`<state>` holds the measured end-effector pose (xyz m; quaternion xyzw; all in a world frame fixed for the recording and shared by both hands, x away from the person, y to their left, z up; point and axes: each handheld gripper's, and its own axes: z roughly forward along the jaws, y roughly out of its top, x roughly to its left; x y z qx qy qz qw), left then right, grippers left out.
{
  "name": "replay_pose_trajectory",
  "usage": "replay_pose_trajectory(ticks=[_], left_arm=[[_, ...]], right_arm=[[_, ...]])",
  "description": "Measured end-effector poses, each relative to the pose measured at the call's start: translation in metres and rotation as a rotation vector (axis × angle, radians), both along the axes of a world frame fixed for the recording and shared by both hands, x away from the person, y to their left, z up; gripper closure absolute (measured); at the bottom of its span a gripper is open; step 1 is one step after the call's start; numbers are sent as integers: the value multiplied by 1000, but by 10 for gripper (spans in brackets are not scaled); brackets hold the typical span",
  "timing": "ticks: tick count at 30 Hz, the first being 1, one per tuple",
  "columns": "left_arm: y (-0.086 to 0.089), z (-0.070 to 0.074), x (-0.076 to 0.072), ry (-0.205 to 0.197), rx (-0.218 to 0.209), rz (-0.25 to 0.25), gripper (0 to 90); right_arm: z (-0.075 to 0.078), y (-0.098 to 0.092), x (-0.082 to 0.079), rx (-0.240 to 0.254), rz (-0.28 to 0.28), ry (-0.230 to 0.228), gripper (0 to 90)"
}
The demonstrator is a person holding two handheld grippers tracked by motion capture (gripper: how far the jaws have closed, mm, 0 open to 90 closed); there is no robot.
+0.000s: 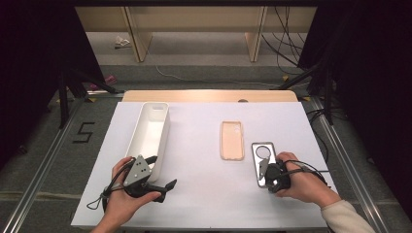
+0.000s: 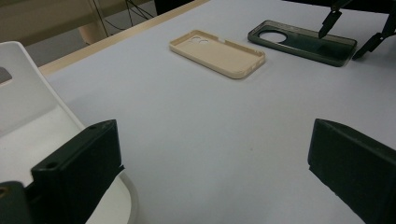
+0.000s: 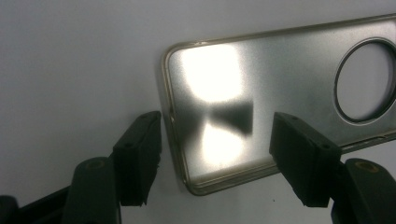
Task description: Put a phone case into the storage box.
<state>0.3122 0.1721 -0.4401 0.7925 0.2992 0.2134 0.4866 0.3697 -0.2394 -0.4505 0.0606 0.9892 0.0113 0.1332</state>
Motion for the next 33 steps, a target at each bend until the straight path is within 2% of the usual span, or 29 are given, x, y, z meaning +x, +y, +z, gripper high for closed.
replay_pose_trajectory(ticks=[13, 23, 33], left_arm=[[0, 0, 0, -2, -2, 0, 20], [-1, 0, 0, -2, -2, -3, 24], [-1, 0, 0, -2, -3, -2, 25]], right_arm=[[0, 2, 0, -7, 15, 11, 453], [0, 3, -3, -6, 37, 72, 657], [0, 3, -4, -5, 45, 91, 752]])
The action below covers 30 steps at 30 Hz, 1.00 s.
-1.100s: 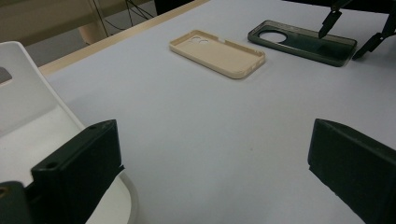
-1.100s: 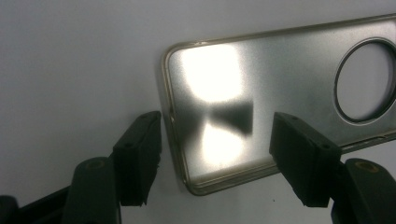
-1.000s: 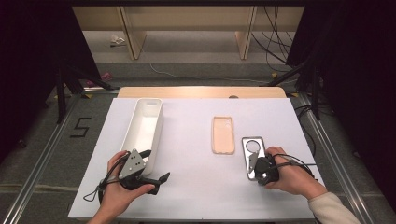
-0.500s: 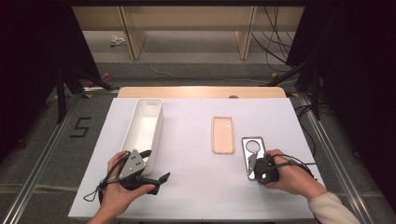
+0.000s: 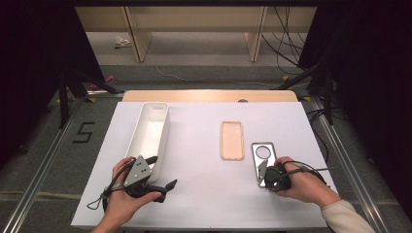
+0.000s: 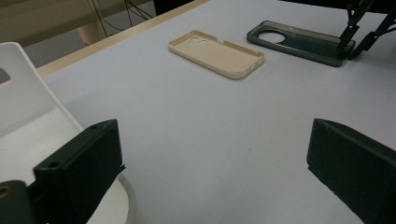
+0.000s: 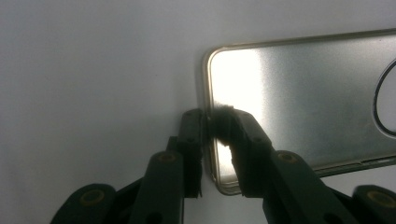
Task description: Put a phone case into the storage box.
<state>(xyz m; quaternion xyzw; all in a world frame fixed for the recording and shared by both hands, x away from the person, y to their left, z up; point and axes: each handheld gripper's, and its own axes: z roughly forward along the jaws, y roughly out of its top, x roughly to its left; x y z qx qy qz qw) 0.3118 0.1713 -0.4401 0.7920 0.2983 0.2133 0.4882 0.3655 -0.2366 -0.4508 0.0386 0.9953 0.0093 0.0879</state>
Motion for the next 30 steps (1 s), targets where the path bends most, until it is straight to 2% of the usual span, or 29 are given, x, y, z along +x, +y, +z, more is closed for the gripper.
replay_pose_trajectory(ticks=[11, 15, 30], left_arm=[[0, 0, 0, 0, 4, 1, 28], [0, 0, 0, 0, 5, 0, 29], [0, 0, 0, -1, 1, 0, 30]], right_arm=[[0, 0, -1, -2, -9, 18, 819], [0, 0, -1, -2, -14, 11, 841], [0, 0, -1, 0, -8, 16, 868]])
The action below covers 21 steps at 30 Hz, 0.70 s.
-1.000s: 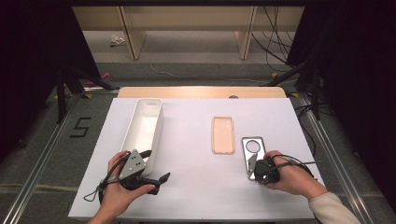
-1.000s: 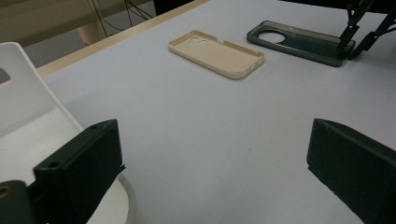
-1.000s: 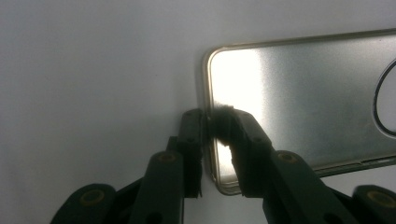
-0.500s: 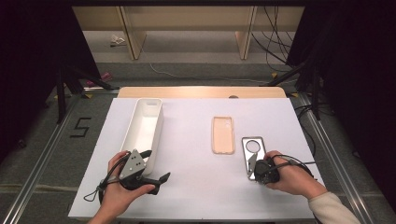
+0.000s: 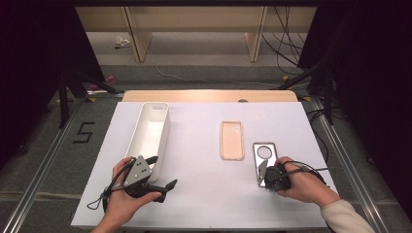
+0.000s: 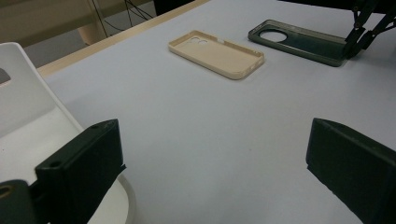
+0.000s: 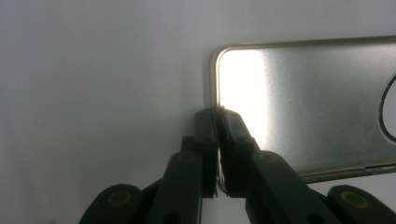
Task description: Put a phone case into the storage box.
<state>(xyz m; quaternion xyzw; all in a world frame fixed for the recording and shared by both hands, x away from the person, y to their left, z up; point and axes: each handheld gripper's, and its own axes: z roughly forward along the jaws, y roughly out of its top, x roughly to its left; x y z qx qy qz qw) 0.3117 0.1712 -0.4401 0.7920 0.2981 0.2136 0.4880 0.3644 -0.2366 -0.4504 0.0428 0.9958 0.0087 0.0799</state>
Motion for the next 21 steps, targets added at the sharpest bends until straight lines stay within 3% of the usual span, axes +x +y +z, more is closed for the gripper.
replay_pose_trajectory(ticks=[21], left_arm=[[0, 0, 0, -3, -1, 2, 31]], right_arm=[[7, -2, -2, -6, 23, -24, 887]])
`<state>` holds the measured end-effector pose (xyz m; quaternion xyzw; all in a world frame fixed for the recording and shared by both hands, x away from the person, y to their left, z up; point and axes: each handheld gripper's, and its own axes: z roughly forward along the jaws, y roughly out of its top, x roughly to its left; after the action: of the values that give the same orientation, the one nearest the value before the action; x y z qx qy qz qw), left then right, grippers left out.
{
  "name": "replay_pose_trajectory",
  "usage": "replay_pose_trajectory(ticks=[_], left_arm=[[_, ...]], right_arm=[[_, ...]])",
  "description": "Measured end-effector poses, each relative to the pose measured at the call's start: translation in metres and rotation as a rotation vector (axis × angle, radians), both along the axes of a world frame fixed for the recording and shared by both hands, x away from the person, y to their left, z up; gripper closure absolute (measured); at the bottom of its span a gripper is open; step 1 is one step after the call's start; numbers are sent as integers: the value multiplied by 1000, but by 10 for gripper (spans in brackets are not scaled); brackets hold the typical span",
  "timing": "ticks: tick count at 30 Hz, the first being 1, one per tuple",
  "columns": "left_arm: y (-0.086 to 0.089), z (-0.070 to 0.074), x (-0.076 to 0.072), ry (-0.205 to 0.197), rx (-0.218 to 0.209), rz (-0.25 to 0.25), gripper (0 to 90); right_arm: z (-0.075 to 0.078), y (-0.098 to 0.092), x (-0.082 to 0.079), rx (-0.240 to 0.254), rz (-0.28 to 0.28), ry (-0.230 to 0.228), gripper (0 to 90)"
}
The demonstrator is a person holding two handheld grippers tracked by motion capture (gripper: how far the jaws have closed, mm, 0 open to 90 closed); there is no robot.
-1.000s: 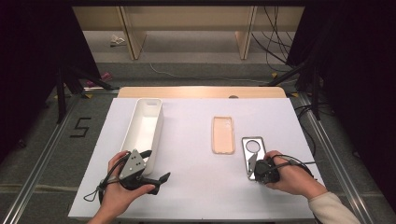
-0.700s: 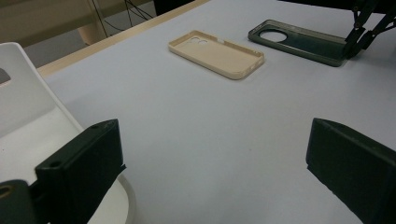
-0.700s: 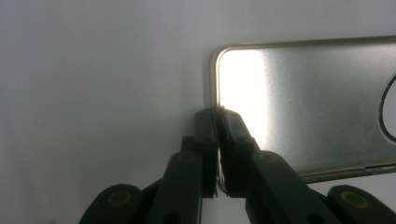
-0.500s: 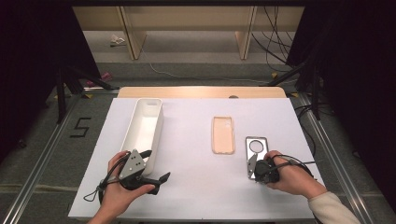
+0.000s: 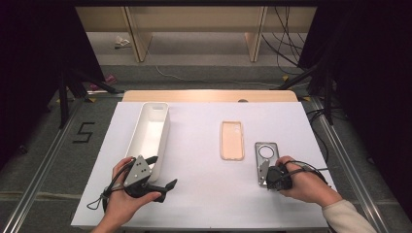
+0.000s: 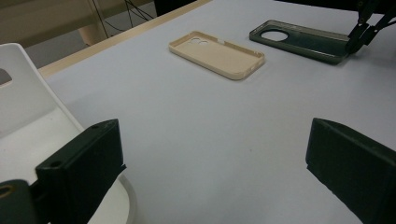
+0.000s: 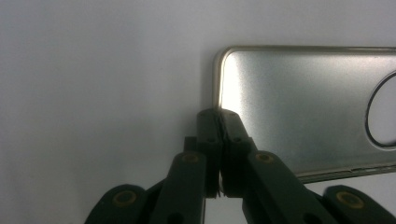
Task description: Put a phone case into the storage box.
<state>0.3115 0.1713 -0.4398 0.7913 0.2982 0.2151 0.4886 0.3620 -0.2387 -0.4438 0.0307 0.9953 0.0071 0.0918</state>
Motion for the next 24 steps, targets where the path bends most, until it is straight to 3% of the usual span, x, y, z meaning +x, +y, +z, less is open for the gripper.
replay_pose_trajectory(ticks=[12, 24], left_arm=[[0, 0, 0, -2, -4, -1, 32], [0, 1, 0, -4, -4, -1, 34]], right_arm=[[11, -1, -1, 57, -5, -31, 888], [17, -2, -1, 167, 3, -89, 889]])
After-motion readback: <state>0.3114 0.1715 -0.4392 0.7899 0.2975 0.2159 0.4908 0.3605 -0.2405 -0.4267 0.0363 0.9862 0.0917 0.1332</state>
